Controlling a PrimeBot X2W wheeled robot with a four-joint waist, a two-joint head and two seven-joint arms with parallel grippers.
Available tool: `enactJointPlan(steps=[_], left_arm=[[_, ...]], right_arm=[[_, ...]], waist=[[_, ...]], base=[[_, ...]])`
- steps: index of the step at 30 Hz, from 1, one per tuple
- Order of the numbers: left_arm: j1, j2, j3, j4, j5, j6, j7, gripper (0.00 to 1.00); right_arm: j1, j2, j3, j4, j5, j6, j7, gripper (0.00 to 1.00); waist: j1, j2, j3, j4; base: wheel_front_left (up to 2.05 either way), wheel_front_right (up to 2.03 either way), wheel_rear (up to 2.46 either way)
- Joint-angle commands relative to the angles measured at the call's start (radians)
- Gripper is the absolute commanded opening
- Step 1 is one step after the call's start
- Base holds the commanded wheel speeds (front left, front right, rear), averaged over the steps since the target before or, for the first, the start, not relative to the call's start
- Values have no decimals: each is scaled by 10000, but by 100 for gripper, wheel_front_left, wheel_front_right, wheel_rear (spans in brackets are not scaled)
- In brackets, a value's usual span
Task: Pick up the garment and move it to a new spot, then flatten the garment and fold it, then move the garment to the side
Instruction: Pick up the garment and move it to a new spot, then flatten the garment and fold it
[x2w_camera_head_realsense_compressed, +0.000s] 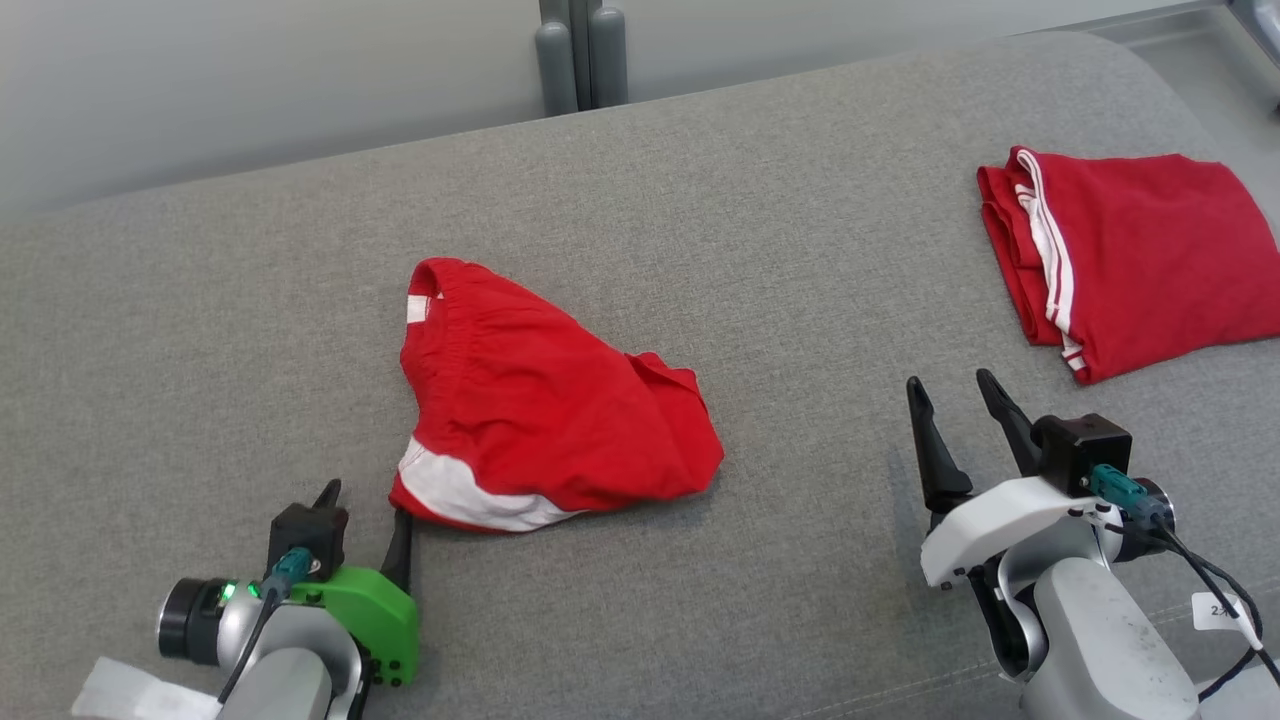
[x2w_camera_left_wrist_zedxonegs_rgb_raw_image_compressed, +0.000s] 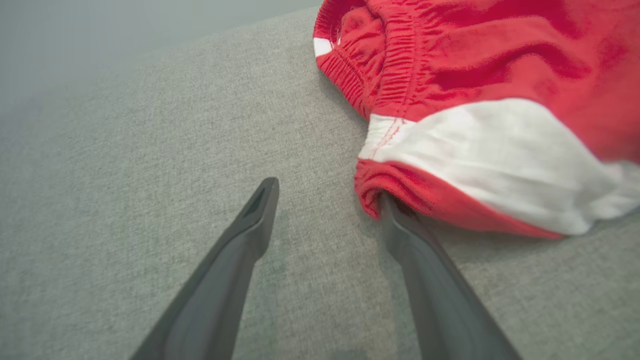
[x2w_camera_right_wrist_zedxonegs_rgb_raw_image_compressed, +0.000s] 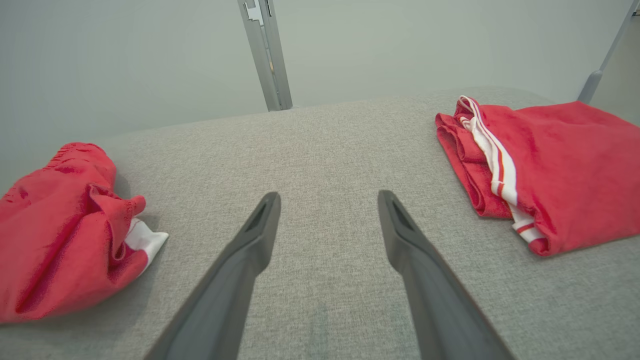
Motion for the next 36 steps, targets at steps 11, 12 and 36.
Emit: enactJointPlan(steps=[11, 12, 36], left_arm=[[806, 212, 860, -293, -345, 88, 1, 100], [805, 176, 903, -550, -259, 92, 1, 100], [-1320, -221, 404, 769, -831, -1660, 417, 100]], right_arm=[[241, 21, -113, -26, 18, -16, -26, 100], [226, 22, -97, -22, 22, -18, -26, 100], [60, 7, 74, -52, 22, -16, -26, 100]], waist=[[0, -1, -183, 361], [0, -1, -195, 381], [0, -1, 76, -500]], base=[[0, 0, 0], [0, 0, 0], [0, 0, 0]])
